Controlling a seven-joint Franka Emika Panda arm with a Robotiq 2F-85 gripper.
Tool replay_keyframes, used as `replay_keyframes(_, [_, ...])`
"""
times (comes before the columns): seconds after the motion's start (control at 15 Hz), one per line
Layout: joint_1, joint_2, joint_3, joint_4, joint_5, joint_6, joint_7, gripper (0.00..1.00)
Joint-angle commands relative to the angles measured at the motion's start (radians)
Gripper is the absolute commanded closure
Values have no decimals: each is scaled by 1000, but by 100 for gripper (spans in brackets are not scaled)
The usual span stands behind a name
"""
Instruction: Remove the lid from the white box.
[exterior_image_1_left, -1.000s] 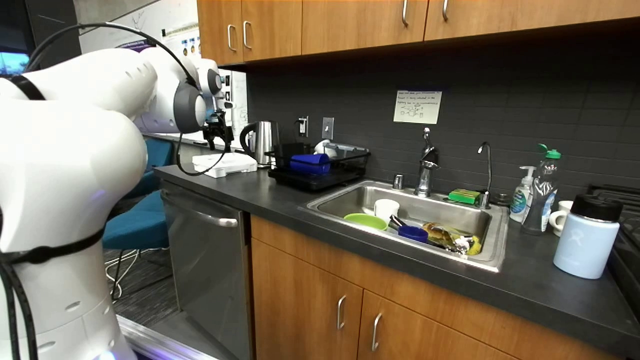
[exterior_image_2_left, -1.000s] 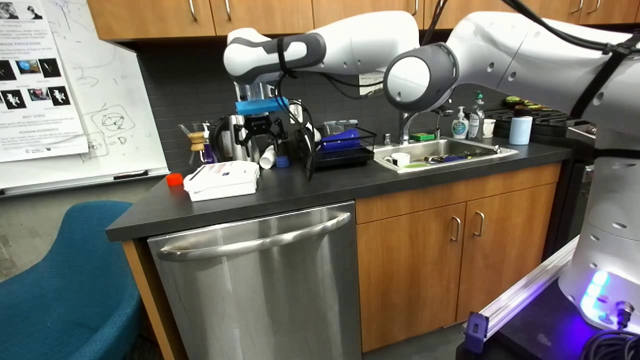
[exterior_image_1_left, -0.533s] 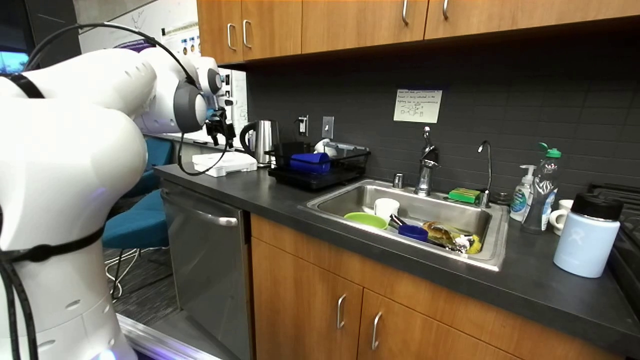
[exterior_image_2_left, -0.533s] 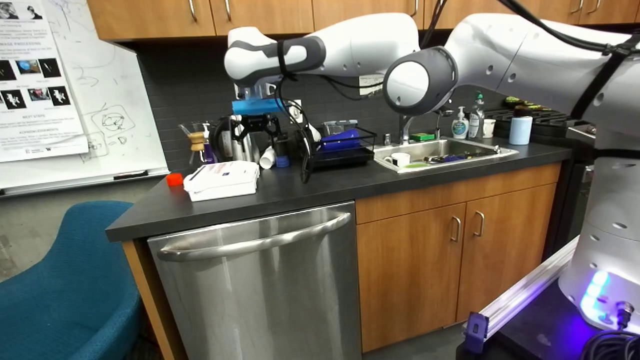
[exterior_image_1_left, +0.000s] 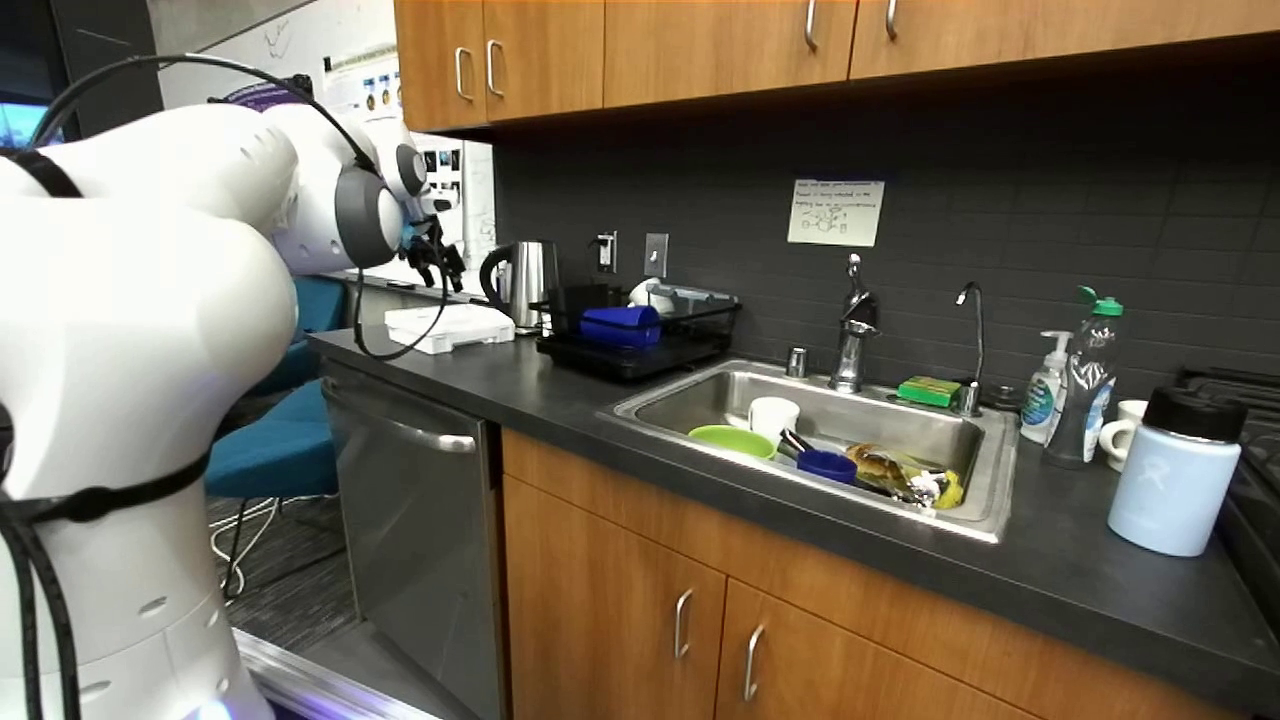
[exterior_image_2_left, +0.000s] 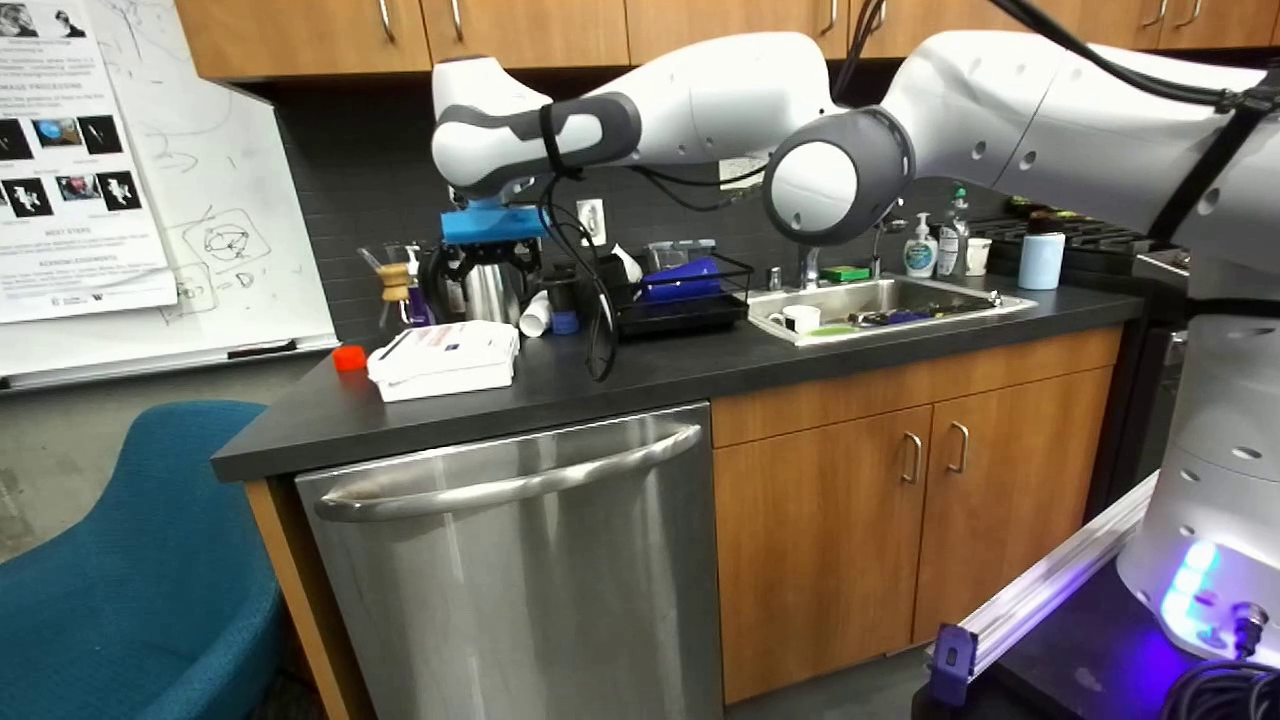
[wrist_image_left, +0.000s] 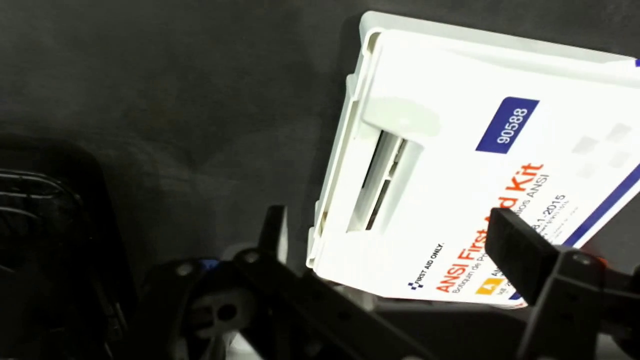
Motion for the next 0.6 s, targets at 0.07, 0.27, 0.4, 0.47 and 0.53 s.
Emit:
replay_keyframes(0.07, [11, 30, -43, 13, -30, 22, 46, 0])
replay_keyframes(0.27, [5, 43, -58, 15, -41, 23, 73, 0])
replay_keyframes(0.4, [0, 51, -67, 14, -46, 25, 89, 0])
replay_keyframes(0.47, [-2, 54, -68, 13, -46, 25, 93, 0])
replay_keyframes(0.53, [-4, 57, -70, 14, -47, 25, 98, 0])
